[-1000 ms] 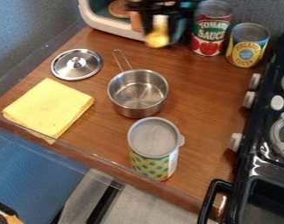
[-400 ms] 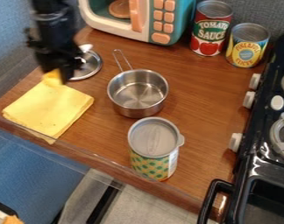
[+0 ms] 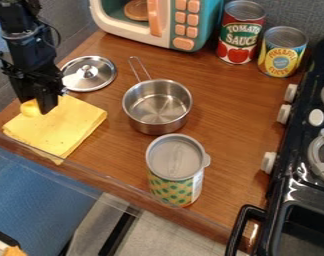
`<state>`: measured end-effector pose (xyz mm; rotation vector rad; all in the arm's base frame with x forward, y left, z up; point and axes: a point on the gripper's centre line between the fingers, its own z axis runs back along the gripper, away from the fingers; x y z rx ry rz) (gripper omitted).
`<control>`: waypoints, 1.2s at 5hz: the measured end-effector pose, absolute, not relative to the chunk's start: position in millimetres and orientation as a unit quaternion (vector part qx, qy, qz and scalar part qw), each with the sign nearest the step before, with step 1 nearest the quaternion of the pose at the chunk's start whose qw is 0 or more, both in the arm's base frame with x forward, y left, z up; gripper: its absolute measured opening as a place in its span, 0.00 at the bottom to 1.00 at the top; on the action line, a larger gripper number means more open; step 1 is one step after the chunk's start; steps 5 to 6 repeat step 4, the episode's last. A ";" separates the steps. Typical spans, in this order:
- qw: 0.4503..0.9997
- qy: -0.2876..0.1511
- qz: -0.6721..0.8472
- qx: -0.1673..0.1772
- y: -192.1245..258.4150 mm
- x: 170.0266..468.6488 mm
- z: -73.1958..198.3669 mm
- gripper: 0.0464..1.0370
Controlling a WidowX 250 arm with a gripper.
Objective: Put the knife on top of the yellow cloth
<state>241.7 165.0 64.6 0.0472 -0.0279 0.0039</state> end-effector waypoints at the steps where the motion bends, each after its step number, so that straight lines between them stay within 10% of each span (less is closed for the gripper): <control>1: 1.000 0.009 -0.016 0.002 157.0 230.5 59.0 0.42; 2: 1.000 0.012 -0.021 -0.001 155.2 227.8 56.9 0.50; 4: 0.999 -0.018 -0.025 0.023 155.6 227.4 75.6 0.98; 6: 0.999 -0.018 -0.025 0.023 155.6 227.4 75.6 0.98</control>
